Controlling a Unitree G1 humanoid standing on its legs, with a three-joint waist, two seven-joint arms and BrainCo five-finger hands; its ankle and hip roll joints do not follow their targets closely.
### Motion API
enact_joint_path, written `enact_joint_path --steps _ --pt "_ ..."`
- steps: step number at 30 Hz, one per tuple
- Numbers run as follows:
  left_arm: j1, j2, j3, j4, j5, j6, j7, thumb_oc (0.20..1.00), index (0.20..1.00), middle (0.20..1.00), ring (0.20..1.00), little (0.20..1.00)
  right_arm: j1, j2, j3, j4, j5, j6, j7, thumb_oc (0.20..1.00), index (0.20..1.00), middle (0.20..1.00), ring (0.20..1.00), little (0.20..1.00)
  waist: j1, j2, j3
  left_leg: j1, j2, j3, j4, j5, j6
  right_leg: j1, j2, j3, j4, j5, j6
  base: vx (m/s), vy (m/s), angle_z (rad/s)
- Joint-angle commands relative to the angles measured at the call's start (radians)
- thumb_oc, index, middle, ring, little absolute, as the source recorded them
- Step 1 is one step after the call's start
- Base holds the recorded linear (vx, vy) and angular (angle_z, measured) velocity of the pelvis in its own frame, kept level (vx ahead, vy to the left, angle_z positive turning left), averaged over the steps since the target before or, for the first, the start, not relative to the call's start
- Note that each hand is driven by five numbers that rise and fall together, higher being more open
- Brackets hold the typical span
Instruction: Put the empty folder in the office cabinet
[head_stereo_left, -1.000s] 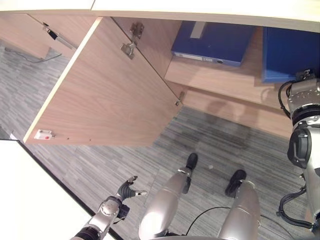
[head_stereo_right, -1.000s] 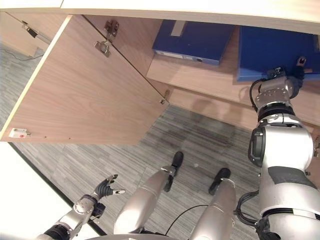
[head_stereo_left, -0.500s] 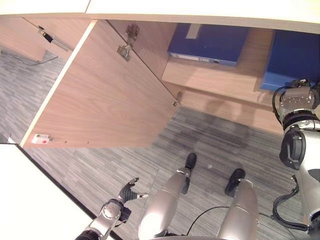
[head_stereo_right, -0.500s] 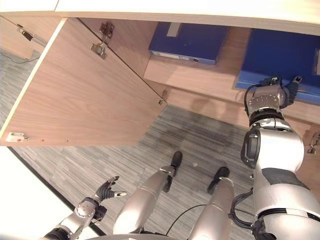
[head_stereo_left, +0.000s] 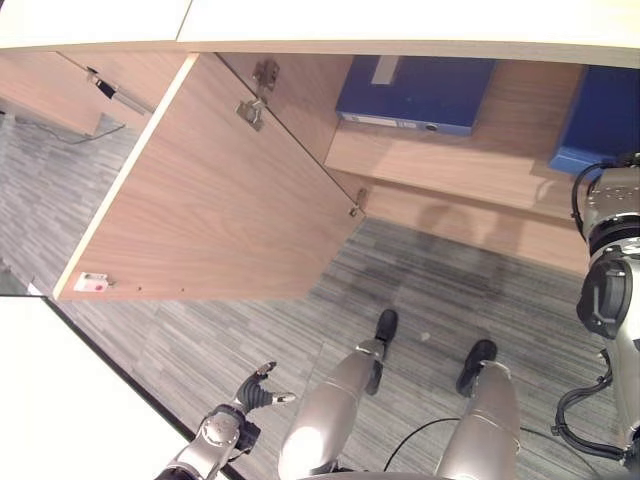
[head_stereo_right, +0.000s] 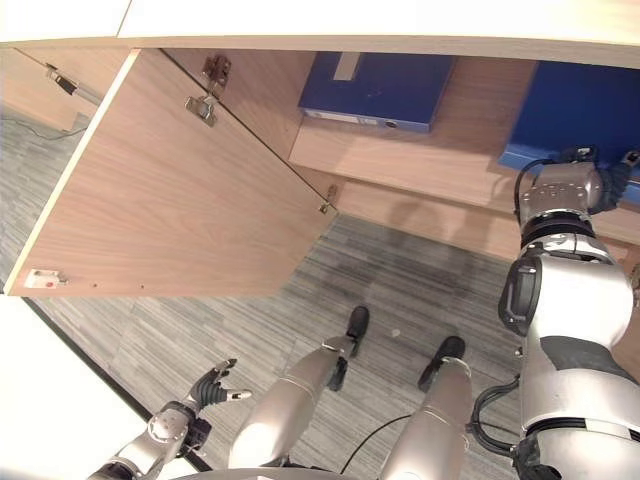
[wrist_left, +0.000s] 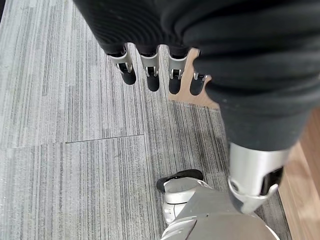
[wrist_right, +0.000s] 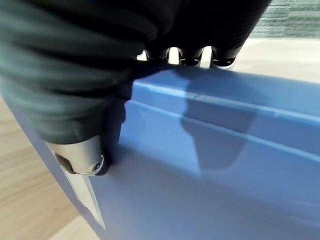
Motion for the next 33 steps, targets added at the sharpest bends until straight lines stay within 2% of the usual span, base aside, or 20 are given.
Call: enact_joint_path --steps 1,6,7,8,9,10,11,12,13,17,18,23,25,26,27,28,29,31,32,33 --pt "0.023 0.067 -0.002 0.019 -0.038 -0.012 0.000 1.000 1.000 1.000 1.000 1.000 -0.058 -0.111 0.042 -0.067 -0.072 0.010 0.027 0.200 0.200 0.200 0.200 0.200 0.003 0.011 -0.001 0.057 0.065 0.013 0.027 -0.174 -0.056 0.107 -0.003 0.096 -0.013 -0.090 0.127 -0.10 0.031 -0.06" --pt "0.029 0.073 -0.002 0.007 -0.043 -0.014 -0.005 1.000 1.000 1.000 1.000 1.000 -0.065 -0.114 0.077 -0.056 -0.117 0.050 0.049 0.200 0.200 0.200 0.200 0.200 0.005 0.018 0.000 0.059 0.069 0.022 0.023 -0.172 -0.054 0.099 -0.004 0.104 -0.012 -0.088 0.129 0.01 0.000 -0.05" --pt "0.029 0.075 -0.002 0.003 -0.044 -0.015 -0.006 1.000 1.000 1.000 1.000 1.000 -0.067 -0.116 0.086 -0.055 -0.126 0.055 0.052 0.200 0.200 0.200 0.200 0.200 0.004 0.017 -0.004 0.066 0.068 0.019 0.024 -0.190 -0.056 0.102 -0.003 0.113 -0.006 -0.108 0.132 0.00 0.002 -0.03" --pt "0.034 0.074 -0.001 -0.004 -0.049 -0.017 -0.008 1.000 1.000 1.000 1.000 1.000 -0.067 -0.120 0.094 -0.053 -0.137 0.063 0.058 0.200 0.200 0.200 0.200 0.200 0.006 0.023 0.000 0.059 0.068 0.024 0.021 -0.171 -0.055 0.093 -0.006 0.109 -0.009 -0.089 0.129 0.10 -0.030 -0.05" --pt "0.036 0.074 0.001 -0.012 -0.054 -0.016 -0.008 1.000 1.000 1.000 1.000 1.000 -0.068 -0.127 0.100 -0.052 -0.145 0.069 0.061 0.200 0.200 0.200 0.200 0.200 0.005 0.023 -0.006 0.067 0.067 0.021 0.019 -0.191 -0.057 0.098 -0.004 0.118 -0.005 -0.113 0.133 -0.07 0.023 -0.06" --pt "0.038 0.075 0.002 -0.015 -0.058 -0.017 -0.008 1.000 1.000 1.000 1.000 1.000 -0.064 -0.128 0.103 -0.050 -0.149 0.074 0.062 0.200 0.200 0.200 0.200 0.200 0.006 0.029 0.001 0.059 0.067 0.025 0.019 -0.170 -0.056 0.087 -0.007 0.111 -0.007 -0.091 0.130 0.00 0.000 0.00" --pt "0.041 0.075 0.004 -0.019 -0.060 -0.019 -0.009 1.000 1.000 1.000 1.000 1.000 -0.058 -0.133 0.108 -0.047 -0.161 0.084 0.066 0.200 0.200 0.200 0.200 0.200 0.005 0.031 0.003 0.058 0.067 0.026 0.016 -0.165 -0.056 0.085 -0.008 0.112 -0.008 -0.088 0.130 0.00 0.000 0.00" --pt "0.041 0.076 0.001 -0.024 -0.059 -0.017 -0.012 1.000 1.000 1.000 1.000 1.000 -0.058 -0.140 0.112 -0.043 -0.167 0.092 0.073 0.200 0.200 0.200 0.200 0.200 0.004 0.030 -0.003 0.068 0.065 0.022 0.012 -0.185 -0.059 0.092 -0.006 0.121 -0.003 -0.114 0.134 0.01 -0.011 0.03" --pt "0.044 0.081 0.001 -0.031 -0.059 -0.019 -0.014 1.000 1.000 1.000 1.000 1.000 -0.052 -0.148 0.118 -0.037 -0.180 0.104 0.078 0.200 0.200 0.200 0.200 0.200 0.002 0.038 0.005 0.062 0.066 0.027 0.001 -0.159 -0.059 0.082 -0.009 0.115 -0.009 -0.086 0.131 0.00 0.000 0.00" --pt "0.057 0.090 0.006 -0.039 -0.057 -0.021 -0.024 1.000 1.000 1.000 1.000 1.000 -0.055 -0.181 0.146 -0.030 -0.215 0.133 0.104 0.200 0.200 0.200 0.200 0.200 0.004 0.045 0.008 0.070 0.066 0.028 -0.022 -0.149 -0.063 0.076 -0.010 0.116 -0.011 -0.085 0.133 0.00 -0.006 0.00" --pt "0.058 0.091 0.008 -0.040 -0.056 -0.021 -0.025 1.000 1.000 1.000 1.000 1.000 -0.057 -0.186 0.154 -0.030 -0.219 0.136 0.108 0.200 0.200 0.200 0.200 0.200 0.004 0.043 0.002 0.080 0.065 0.024 -0.028 -0.167 -0.065 0.079 -0.008 0.124 -0.008 -0.108 0.138 0.09 -0.034 -0.01" --pt "0.065 0.099 0.014 -0.038 -0.053 -0.025 -0.031 1.000 1.000 1.000 1.000 1.000 -0.077 -0.201 0.187 -0.027 -0.245 0.151 0.134 0.200 0.200 0.200 0.200 0.200 0.006 0.046 0.002 0.078 0.068 0.026 -0.042 -0.160 -0.066 0.056 -0.011 0.131 0.000 -0.108 0.138 0.03 -0.024 -0.02" --pt "0.069 0.102 0.013 -0.040 -0.049 -0.027 -0.031 1.000 1.000 1.000 1.000 1.000 -0.079 -0.211 0.193 -0.026 -0.254 0.153 0.139 0.200 0.200 0.200 0.200 0.200 0.005 0.048 0.001 0.075 0.069 0.026 -0.049 -0.156 -0.068 0.046 -0.011 0.133 0.004 -0.109 0.139 -0.02 -0.021 -0.02" --pt "0.071 0.102 0.012 -0.047 -0.053 -0.029 -0.032 1.000 1.000 1.000 1.000 1.000 -0.082 -0.211 0.197 -0.030 -0.253 0.148 0.141 0.200 0.200 0.200 0.200 0.200 0.007 0.055 0.009 0.067 0.071 0.028 -0.057 -0.132 -0.068 0.028 -0.011 0.129 0.007 -0.087 0.135 -0.05 -0.007 -0.05" --pt "0.081 0.123 0.005 -0.117 -0.076 -0.031 -0.039 1.000 1.000 1.000 1.000 1.000 -0.090 -0.216 0.204 -0.028 -0.249 0.151 0.146 0.200 0.200 0.200 0.200 0.200 0.011 0.063 0.009 0.068 0.071 0.028 -0.067 -0.127 -0.069 0.023 -0.013 0.130 0.011 -0.088 0.135 0.04 -0.024 0.02" --pt "0.082 0.124 0.005 -0.121 -0.077 -0.028 -0.039 1.000 1.000 1.000 1.000 1.000 -0.092 -0.217 0.206 -0.028 -0.249 0.152 0.146 0.200 0.200 0.200 0.200 0.200 0.010 0.059 0.002 0.077 0.070 0.024 -0.069 -0.146 -0.071 0.030 -0.012 0.138 0.014 -0.112 0.139 0.00 0.000 0.00" --pt "0.090 0.140 0.002 -0.172 -0.088 -0.031 -0.047 1.000 1.000 1.000 1.000 1.000 -0.095 -0.219 0.212 -0.030 -0.246 0.152 0.148 0.200 0.200 0.200 0.200 0.200 0.015 0.069 0.009 0.071 0.071 0.027 -0.076 -0.124 -0.069 0.021 -0.014 0.129 0.013 -0.089 0.135 0.11 -0.043 0.09" --pt "0.122 0.183 0.011 -0.259 -0.120 -0.024 -0.066 1.000 1.000 1.000 1.000 1.000 -0.094 -0.232 0.211 -0.040 -0.245 0.159 0.155 0.200 0.200 0.200 0.200 0.200 0.016 0.077 0.002 0.085 0.071 0.018 -0.091 -0.137 -0.073 0.027 -0.011 0.135 0.018 -0.114 0.140 0.02 -0.025 0.08" --pt "0.134 0.191 0.017 -0.277 -0.133 -0.023 -0.073 1.000 1.000 1.000 1.000 1.000 -0.091 -0.233 0.206 -0.048 -0.236 0.155 0.158 0.200 0.200 0.200 0.200 0.200 0.019 0.086 0.009 0.079 0.072 0.020 -0.094 -0.116 -0.072 0.017 -0.012 0.126 0.016 -0.091 0.136 0.03 -0.017 0.13" --pt "0.147 0.205 0.022 -0.296 -0.142 -0.017 -0.081 1.000 1.000 1.000 1.000 1.000 -0.090 -0.233 0.203 -0.055 -0.232 0.152 0.161 0.200 0.200 0.200 0.200 0.200 0.020 0.085 0.000 0.093 0.072 0.013 -0.104 -0.134 -0.075 0.024 -0.010 0.133 0.019 -0.116 0.141 0.05 -0.037 0.02"
